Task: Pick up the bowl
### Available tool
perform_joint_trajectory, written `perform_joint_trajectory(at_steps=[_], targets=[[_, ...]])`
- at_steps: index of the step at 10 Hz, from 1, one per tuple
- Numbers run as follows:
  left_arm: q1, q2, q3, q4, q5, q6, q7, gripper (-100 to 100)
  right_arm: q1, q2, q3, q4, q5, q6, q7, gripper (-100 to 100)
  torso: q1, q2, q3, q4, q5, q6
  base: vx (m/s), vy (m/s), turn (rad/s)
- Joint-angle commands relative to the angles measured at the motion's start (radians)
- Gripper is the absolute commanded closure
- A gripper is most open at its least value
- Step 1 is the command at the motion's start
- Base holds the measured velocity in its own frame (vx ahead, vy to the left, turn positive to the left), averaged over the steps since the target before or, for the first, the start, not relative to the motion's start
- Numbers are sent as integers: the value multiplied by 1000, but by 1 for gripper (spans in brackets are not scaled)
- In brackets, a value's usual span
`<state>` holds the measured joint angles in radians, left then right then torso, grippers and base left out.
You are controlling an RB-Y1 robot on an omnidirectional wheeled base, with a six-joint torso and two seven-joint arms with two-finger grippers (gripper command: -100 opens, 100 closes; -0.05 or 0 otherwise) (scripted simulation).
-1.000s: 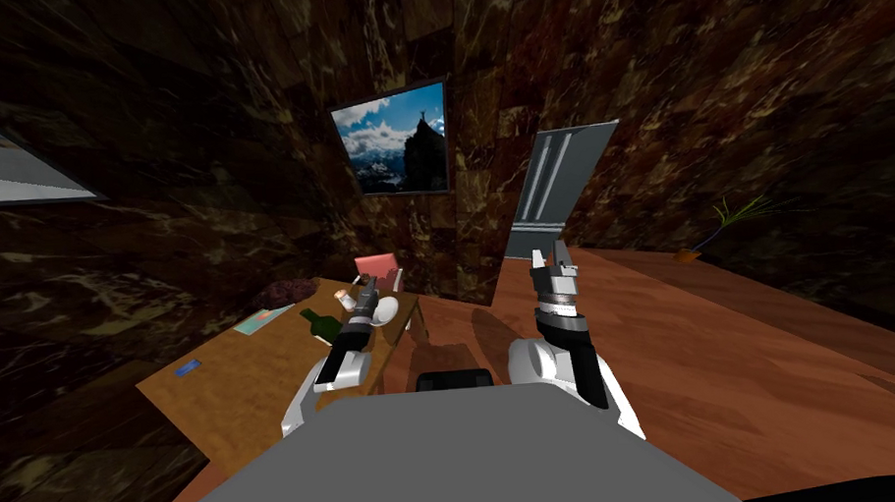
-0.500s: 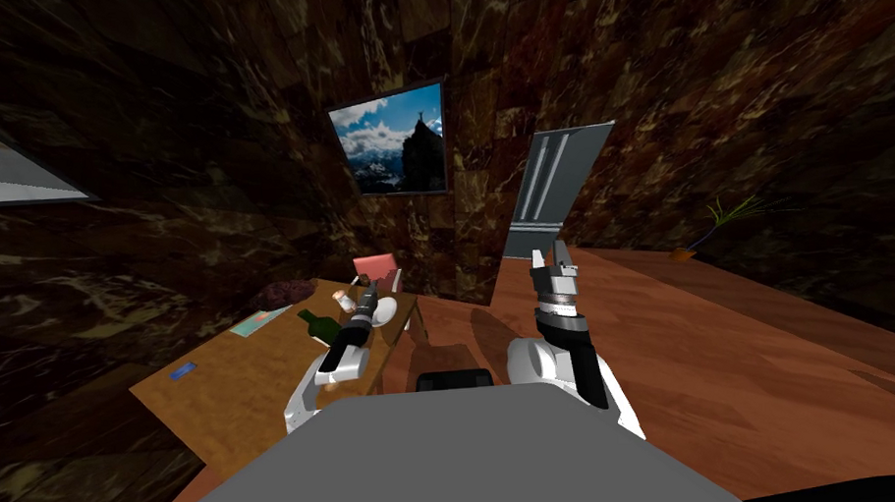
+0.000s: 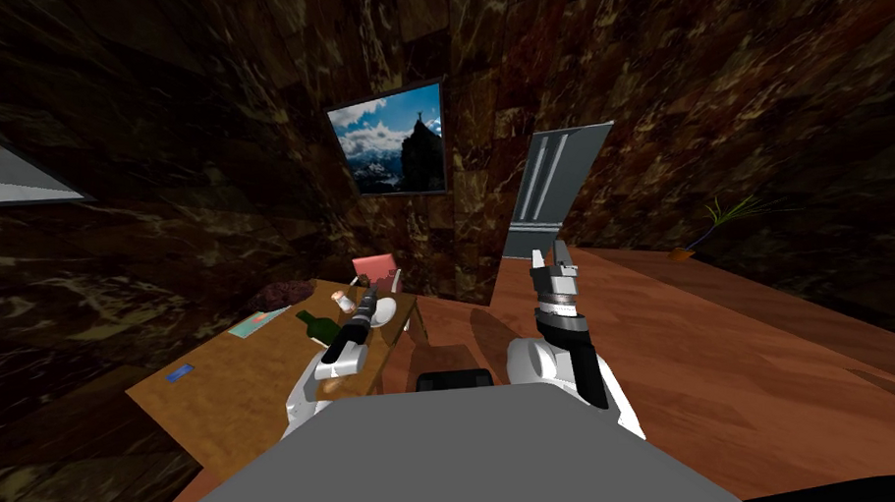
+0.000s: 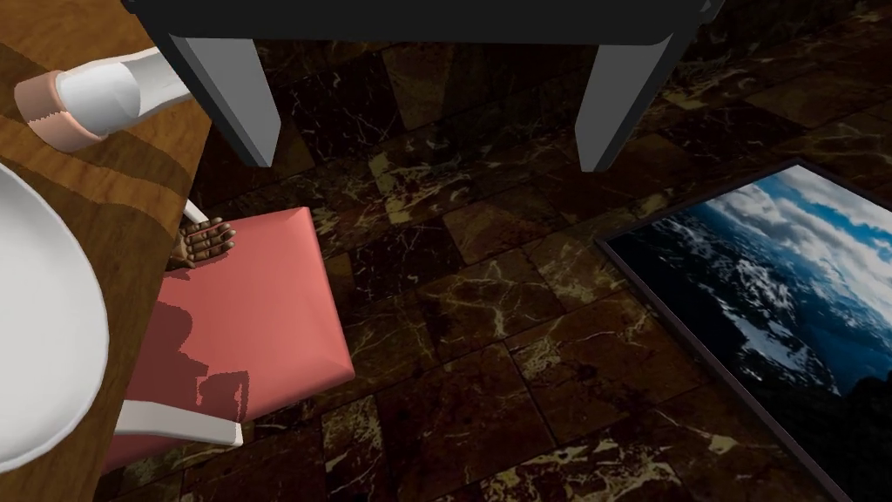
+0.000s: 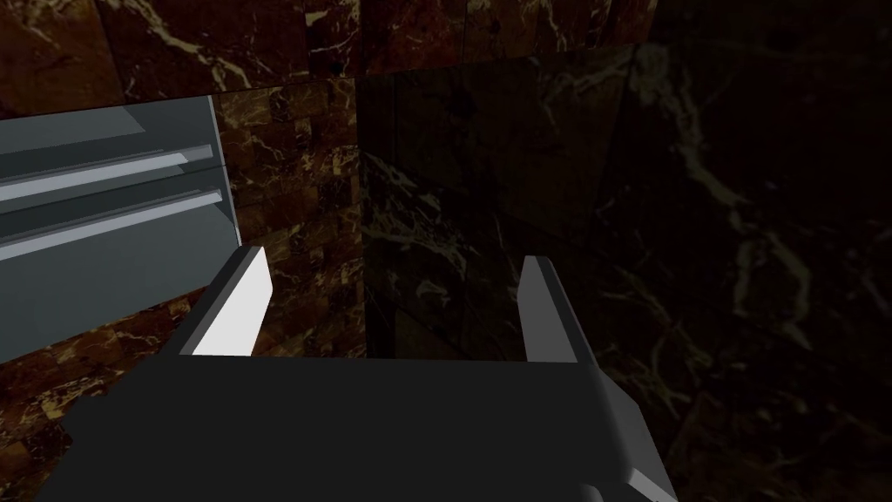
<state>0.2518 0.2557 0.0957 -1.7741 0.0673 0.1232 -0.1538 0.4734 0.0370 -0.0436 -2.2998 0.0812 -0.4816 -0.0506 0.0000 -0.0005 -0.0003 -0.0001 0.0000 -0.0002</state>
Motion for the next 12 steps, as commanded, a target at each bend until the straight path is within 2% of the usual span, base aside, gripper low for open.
perform_joint_trajectory(at_steps=[1,2,3,4,5,6,7,8,11,12], targets=[[-26,12,9,46,12,50,-3,-100,0,0,0,0,0,0,0,0,0,0,0,0,0,0,8,-2,1],[-26,12,9,46,12,67,-3,-100,0,0,0,0,0,0,0,0,0,0,0,0,0,0,7,-2,-1],[-48,21,17,81,21,96,-4,-100,0,0,0,0,0,0,0,0,0,0,0,0,0,0,9,-1,7],[-48,21,17,81,21,119,-4,-100,0,0,0,0,0,0,0,0,0,0,0,0,0,0,9,1,2],[-69,29,24,115,31,147,-4,-100,0,0,0,0,0,0,0,0,0,0,0,0,0,0,13,2,8],[-69,29,24,115,31,175,-4,-100,0,0,0,0,0,0,0,0,0,-1,0,0,0,0,12,2,2],[-89,36,30,148,41,202,-3,-100,0,0,0,0,0,0,0,0,0,0,0,0,0,0,14,8,16],[-89,36,30,148,41,228,-3,-100,0,0,0,0,0,0,0,0,1,-1,0,0,0,0,13,7,4],[-128,46,41,210,61,311,0,-100,0,0,0,0,0,0,0,0,0,-1,0,0,0,0,17,5,16],[-128,46,41,210,61,330,0,-100,0,0,0,0,0,0,0,0,1,-1,0,0,0,0,16,8,7]])
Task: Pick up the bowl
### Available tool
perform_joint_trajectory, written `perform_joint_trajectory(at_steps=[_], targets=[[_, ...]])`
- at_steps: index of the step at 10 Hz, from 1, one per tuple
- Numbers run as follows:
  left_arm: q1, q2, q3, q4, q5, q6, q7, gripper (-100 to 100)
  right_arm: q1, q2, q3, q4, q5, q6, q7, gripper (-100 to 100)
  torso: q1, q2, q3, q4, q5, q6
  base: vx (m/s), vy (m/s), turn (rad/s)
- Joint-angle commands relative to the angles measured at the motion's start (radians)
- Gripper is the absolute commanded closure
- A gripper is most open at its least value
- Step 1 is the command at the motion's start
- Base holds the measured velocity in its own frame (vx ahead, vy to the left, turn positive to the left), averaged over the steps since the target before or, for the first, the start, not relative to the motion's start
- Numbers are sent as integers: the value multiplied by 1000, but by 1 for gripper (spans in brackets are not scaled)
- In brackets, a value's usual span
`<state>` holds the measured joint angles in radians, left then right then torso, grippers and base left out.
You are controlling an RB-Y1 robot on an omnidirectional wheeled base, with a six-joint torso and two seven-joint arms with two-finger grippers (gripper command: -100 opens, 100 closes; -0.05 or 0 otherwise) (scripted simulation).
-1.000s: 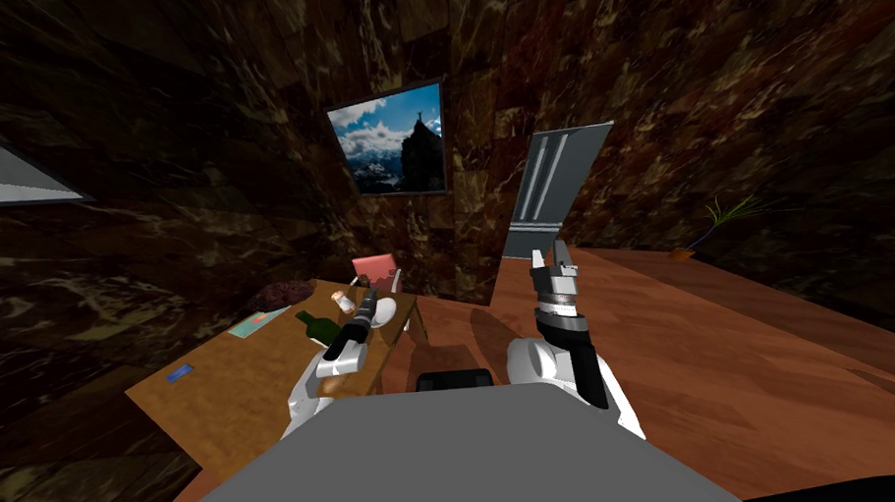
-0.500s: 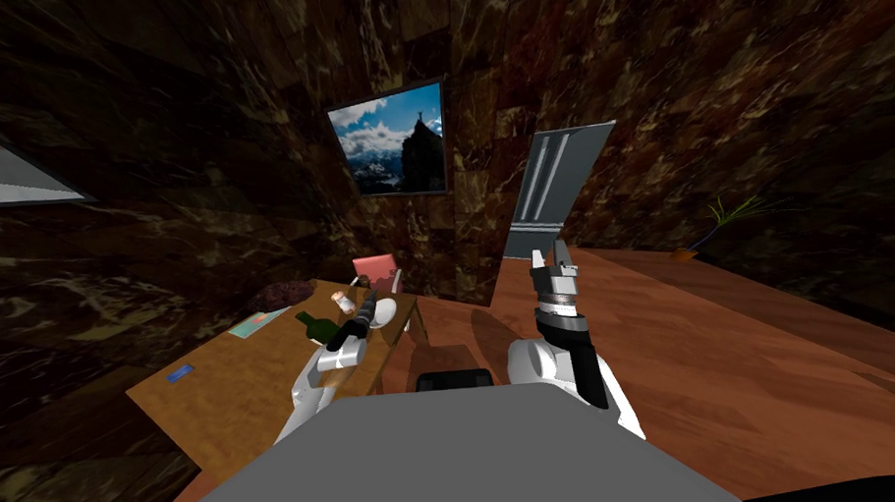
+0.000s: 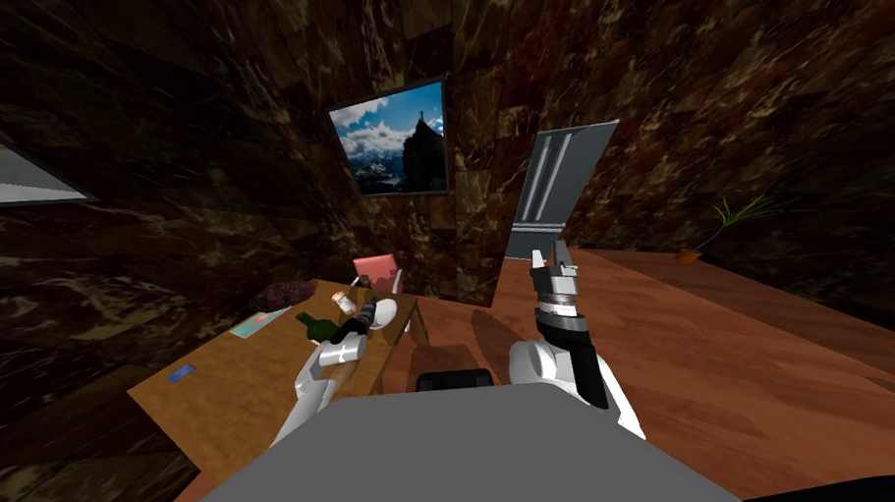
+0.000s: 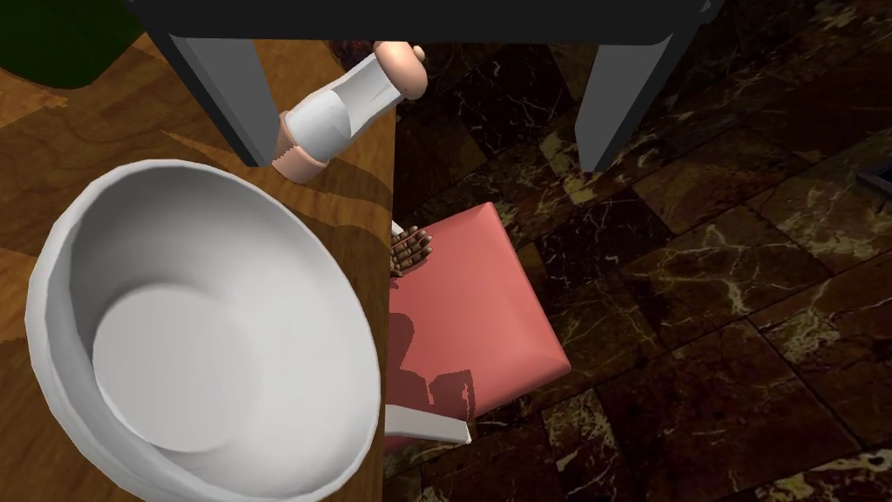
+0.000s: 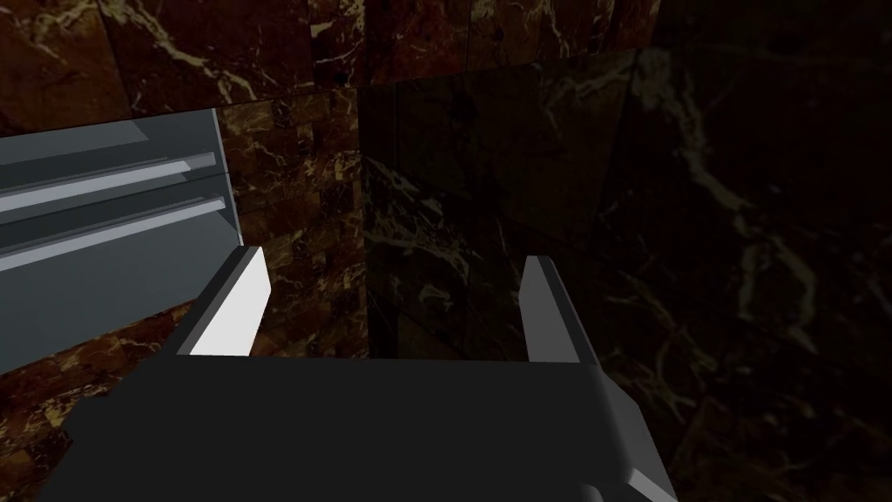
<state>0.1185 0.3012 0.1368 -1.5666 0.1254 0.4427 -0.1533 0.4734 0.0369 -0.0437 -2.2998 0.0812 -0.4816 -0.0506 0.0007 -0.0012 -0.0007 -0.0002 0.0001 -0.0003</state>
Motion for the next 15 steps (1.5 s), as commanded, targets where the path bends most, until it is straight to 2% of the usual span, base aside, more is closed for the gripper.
perform_joint_trajectory(at_steps=[1,4,5,7,8,11,12,15], targets=[[-12,4,4,31,12,50,3,-100,0,0,0,0,0,0,0,0,0,0,0,0,0,0,22,10,20],[-44,8,10,84,31,133,10,-100,0,0,0,0,0,0,0,0,1,-1,0,0,0,0,29,16,25],[-44,8,10,84,31,148,10,-100,0,0,0,0,0,0,0,0,1,-1,0,0,0,0,18,9,12],[-71,8,14,128,47,212,19,-100,0,0,0,0,0,0,0,0,0,0,0,0,0,0,24,13,34],[-71,8,14,128,47,228,19,-100,0,0,0,0,0,0,0,0,1,-1,0,0,0,0,26,14,14],[-103,4,15,182,68,320,33,-100,0,0,0,0,0,0,0,0,1,-1,0,0,0,0,31,18,36],[-103,4,15,182,68,326,33,-100,0,0,0,0,0,0,0,0,1,-1,-1,0,0,0,26,12,10],[-125,1,13,222,84,397,46,-100,0,0,0,0,0,0,0,0,0,-1,-1,0,0,0,36,10,22]])
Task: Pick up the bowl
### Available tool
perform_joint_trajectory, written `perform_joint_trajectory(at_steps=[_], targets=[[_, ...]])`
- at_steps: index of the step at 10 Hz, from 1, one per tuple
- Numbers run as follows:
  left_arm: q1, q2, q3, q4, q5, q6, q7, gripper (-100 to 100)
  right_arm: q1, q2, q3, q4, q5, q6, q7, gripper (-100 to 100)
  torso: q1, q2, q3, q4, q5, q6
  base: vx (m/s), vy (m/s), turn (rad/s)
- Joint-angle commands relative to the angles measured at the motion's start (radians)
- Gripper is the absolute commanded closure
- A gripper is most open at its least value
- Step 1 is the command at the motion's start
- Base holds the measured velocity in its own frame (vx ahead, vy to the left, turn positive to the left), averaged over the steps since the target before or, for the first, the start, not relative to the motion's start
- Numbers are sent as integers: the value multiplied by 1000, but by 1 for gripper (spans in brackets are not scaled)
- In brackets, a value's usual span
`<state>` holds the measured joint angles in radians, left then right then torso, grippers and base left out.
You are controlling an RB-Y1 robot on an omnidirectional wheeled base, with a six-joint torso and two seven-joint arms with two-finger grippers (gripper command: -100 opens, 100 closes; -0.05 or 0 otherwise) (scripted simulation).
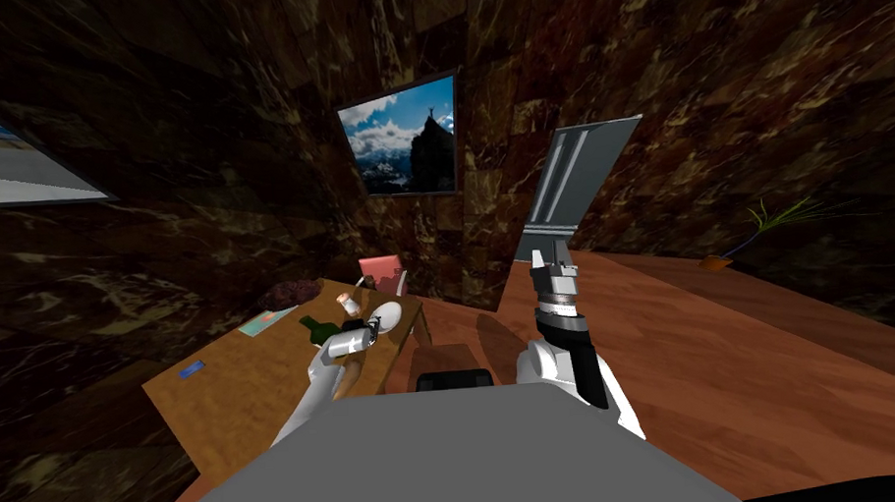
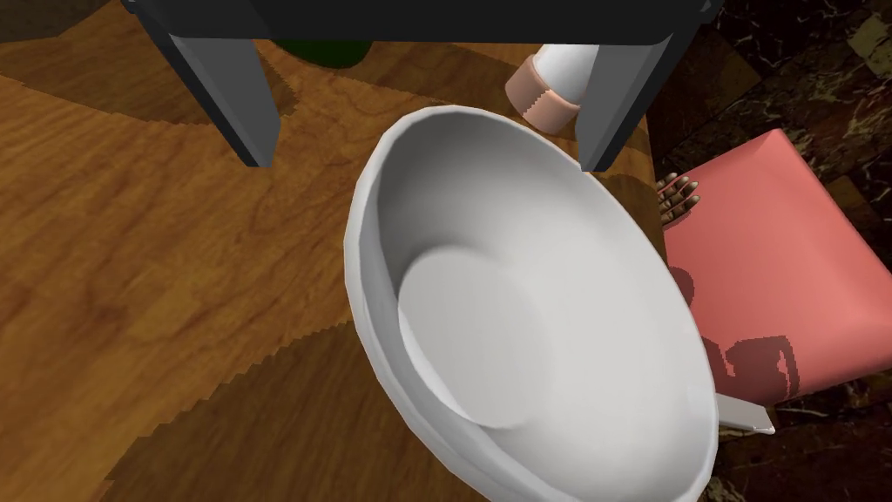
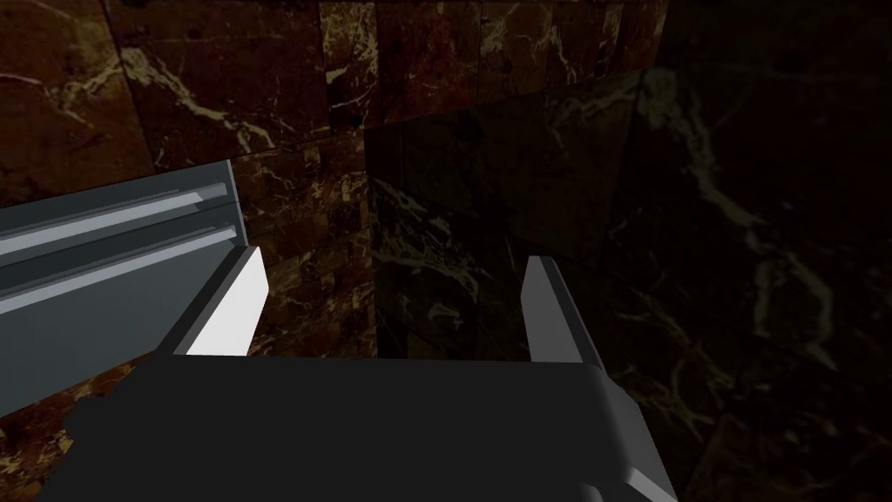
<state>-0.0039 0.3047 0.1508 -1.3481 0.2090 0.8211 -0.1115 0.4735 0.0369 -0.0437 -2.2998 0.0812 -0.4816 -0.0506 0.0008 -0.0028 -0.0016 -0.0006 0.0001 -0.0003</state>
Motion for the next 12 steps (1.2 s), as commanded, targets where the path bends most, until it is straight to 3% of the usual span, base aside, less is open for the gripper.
perform_joint_trajectory(at_steps=[1,3,4,5,6,9,10,11,12], targets=[[-8,-4,-2,14,5,36,8,-100,0,0,0,0,0,0,0,0,0,0,0,0,0,0,43,12,26],[-17,-7,-6,38,13,73,16,-100,0,0,0,0,0,0,0,0,0,0,0,0,0,0,47,6,21],[-9,-6,-4,21,11,60,12,-100,0,0,0,0,0,0,0,0,0,0,0,0,0,0,25,1,5],[-8,-6,-4,21,11,66,14,0,0,0,0,0,0,0,0,0,-1,1,0,0,0,0,0,0,0],[-13,-14,-8,56,4,33,16,-100,0,0,0,0,0,0,0,0,-1,2,1,0,0,0,18,15,-15],[-20,-24,-14,108,-7,-16,19,-100,0,0,0,0,0,0,0,0,1,1,1,0,0,0,33,25,-12],[-15,-22,-12,89,-4,1,18,-100,0,0,0,0,0,0,0,0,1,1,0,0,0,0,18,13,-4],[-15,-23,-13,91,-5,-3,19,100,0,0,0,0,0,0,0,0,0,2,1,0,0,0,0,0,0],[-15,-23,-13,91,-5,-3,19,100,0,0,0,0,0,0,0,0,0,3,1,1,0,0,0,0,0]])
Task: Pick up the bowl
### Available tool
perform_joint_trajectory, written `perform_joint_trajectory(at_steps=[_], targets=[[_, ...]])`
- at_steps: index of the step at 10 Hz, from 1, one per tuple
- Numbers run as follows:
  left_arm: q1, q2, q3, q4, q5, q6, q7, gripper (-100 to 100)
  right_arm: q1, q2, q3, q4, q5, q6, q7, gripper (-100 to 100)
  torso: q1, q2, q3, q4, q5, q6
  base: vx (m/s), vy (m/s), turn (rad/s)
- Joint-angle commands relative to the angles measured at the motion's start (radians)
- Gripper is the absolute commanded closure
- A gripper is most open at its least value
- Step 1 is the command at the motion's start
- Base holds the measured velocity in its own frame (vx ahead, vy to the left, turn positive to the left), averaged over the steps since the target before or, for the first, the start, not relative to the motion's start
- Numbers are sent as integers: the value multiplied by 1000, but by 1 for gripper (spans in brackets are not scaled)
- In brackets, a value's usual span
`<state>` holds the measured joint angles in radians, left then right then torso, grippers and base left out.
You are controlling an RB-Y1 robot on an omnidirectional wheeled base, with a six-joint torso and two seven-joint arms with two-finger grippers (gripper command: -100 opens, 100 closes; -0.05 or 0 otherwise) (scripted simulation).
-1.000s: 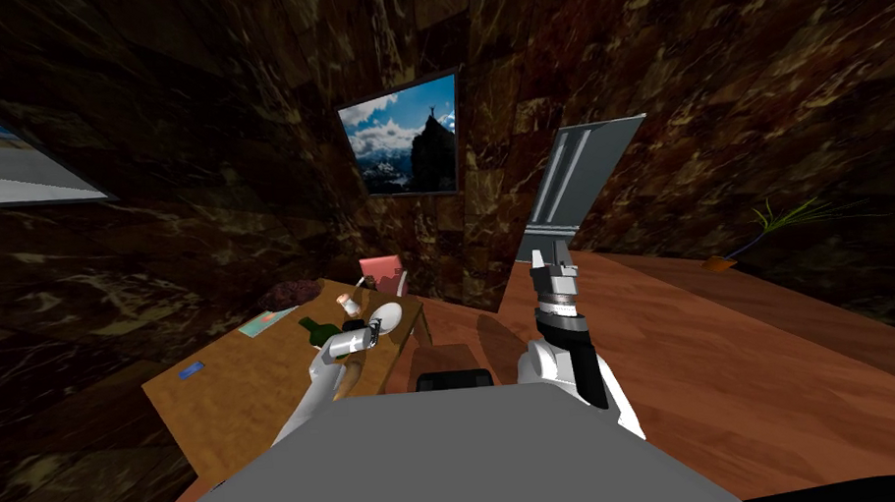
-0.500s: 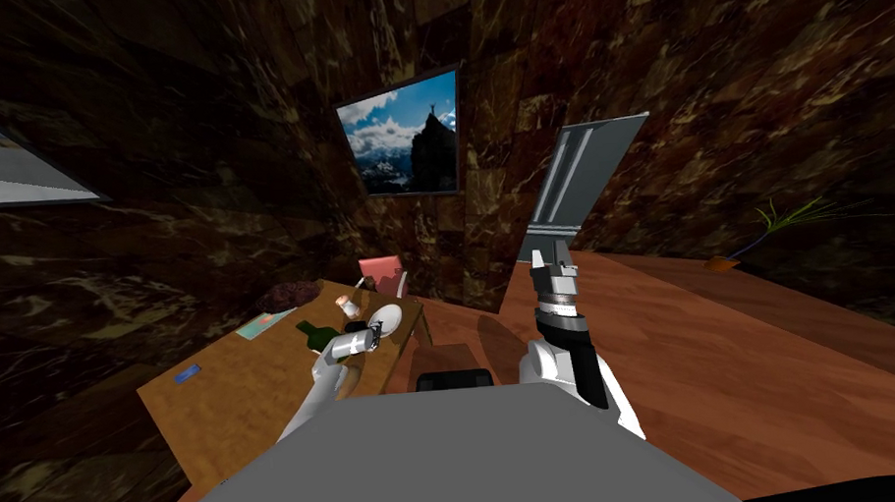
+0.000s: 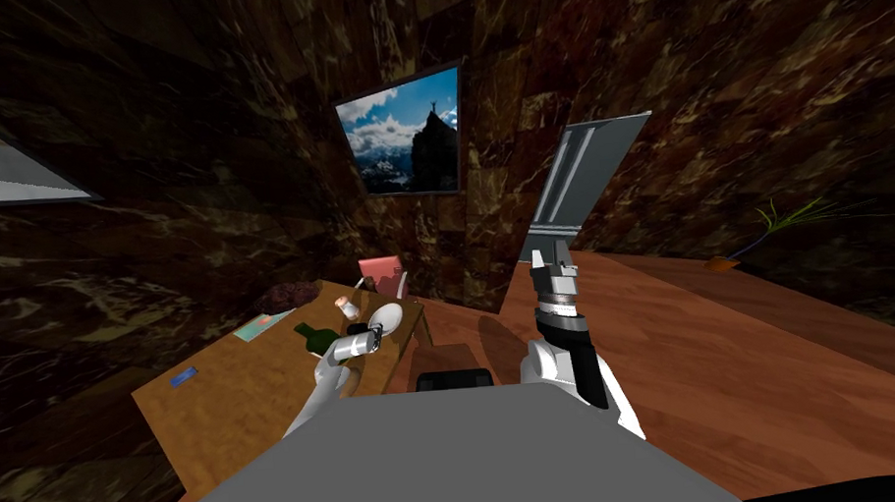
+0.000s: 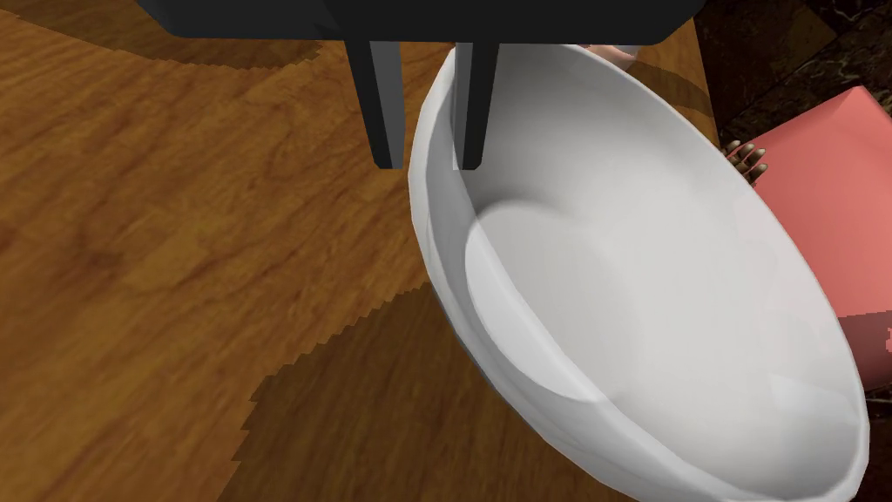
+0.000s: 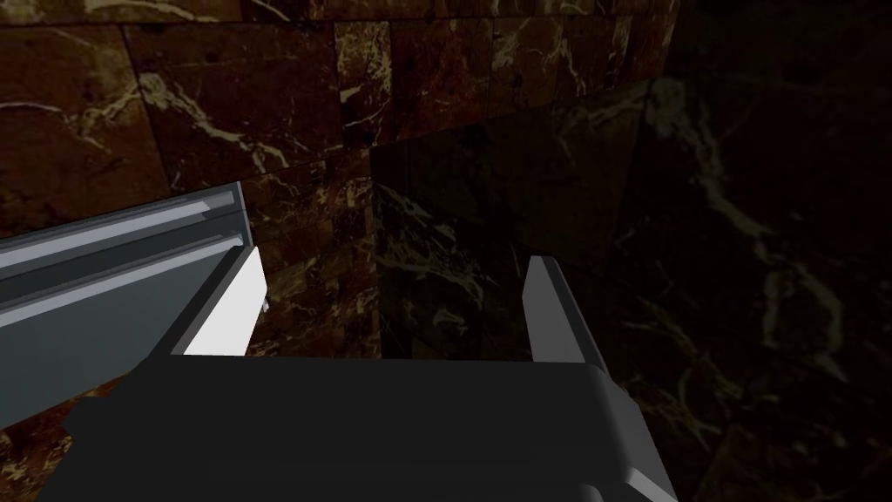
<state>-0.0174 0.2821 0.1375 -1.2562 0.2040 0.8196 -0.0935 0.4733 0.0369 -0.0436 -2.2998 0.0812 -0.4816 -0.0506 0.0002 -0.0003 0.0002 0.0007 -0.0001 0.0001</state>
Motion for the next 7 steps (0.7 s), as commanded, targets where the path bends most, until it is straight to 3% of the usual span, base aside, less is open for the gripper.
perform_joint_trajectory(at_steps=[1,3,4,5,7], targets=[[0,0,0,0,0,0,0,100,0,0,0,0,0,0,0,0,0,0,0,0,0,0,3,1,-11],[-1,0,0,0,0,0,-1,100,0,0,0,0,0,0,0,0,0,1,0,0,0,-1,0,0,0],[-1,0,0,0,0,0,-1,0,0,0,0,0,0,0,0,0,0,1,1,0,0,-1,0,0,0],[1,9,5,-36,9,34,-2,100,0,0,0,0,0,0,0,0,0,1,1,0,0,-1,-25,-21,25],[5,16,9,-71,16,67,-4,100,0,0,0,0,0,0,0,0,-3,5,3,1,-1,-1,-43,-38,19]])
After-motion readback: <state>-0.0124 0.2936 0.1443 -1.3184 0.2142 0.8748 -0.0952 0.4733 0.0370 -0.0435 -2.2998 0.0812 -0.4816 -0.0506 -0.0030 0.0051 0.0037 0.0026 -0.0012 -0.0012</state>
